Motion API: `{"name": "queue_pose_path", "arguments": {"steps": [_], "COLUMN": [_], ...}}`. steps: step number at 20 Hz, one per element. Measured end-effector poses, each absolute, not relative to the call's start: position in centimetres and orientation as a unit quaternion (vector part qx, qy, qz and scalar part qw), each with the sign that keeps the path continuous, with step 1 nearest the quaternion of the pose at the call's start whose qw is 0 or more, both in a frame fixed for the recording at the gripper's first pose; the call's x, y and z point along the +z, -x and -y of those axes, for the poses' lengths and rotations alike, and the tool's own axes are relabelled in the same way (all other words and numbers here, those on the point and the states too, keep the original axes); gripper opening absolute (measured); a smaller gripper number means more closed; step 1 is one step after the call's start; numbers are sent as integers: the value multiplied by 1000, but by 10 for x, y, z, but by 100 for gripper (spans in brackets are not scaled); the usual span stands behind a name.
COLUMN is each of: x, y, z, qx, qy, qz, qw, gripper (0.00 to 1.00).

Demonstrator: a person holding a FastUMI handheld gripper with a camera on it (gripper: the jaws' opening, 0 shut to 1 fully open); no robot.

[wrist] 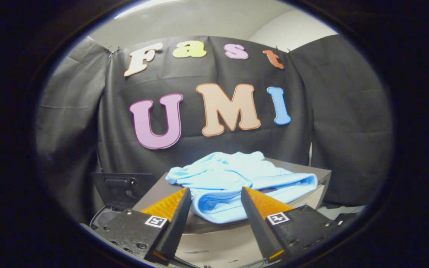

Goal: Put the clothes into the washing machine and then close the washing machine lid.

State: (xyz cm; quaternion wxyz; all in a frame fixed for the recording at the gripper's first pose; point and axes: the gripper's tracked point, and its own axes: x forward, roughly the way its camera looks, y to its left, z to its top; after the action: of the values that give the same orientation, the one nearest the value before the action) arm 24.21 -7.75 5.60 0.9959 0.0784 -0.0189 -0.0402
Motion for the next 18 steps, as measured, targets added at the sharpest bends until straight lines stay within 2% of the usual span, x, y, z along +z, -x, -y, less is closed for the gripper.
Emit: {"name": "queue_pose_path", "arguments": {"steps": [1, 4, 7, 10, 15, 18], "x": [50, 50, 46, 42, 46, 59], "y": [-246, -248, -254, -255, -256, -254], "z": [80, 87, 107, 102, 99, 90], "qx": [-39, -48, -119, -124, -100, -85], "qy": [-77, 13, 16, 64, 40, -11], "qz": [13, 12, -16, -42, -36, 4], "qw": [996, 999, 993, 989, 994, 996], "gripper": [85, 83, 46, 8, 5, 5]}}
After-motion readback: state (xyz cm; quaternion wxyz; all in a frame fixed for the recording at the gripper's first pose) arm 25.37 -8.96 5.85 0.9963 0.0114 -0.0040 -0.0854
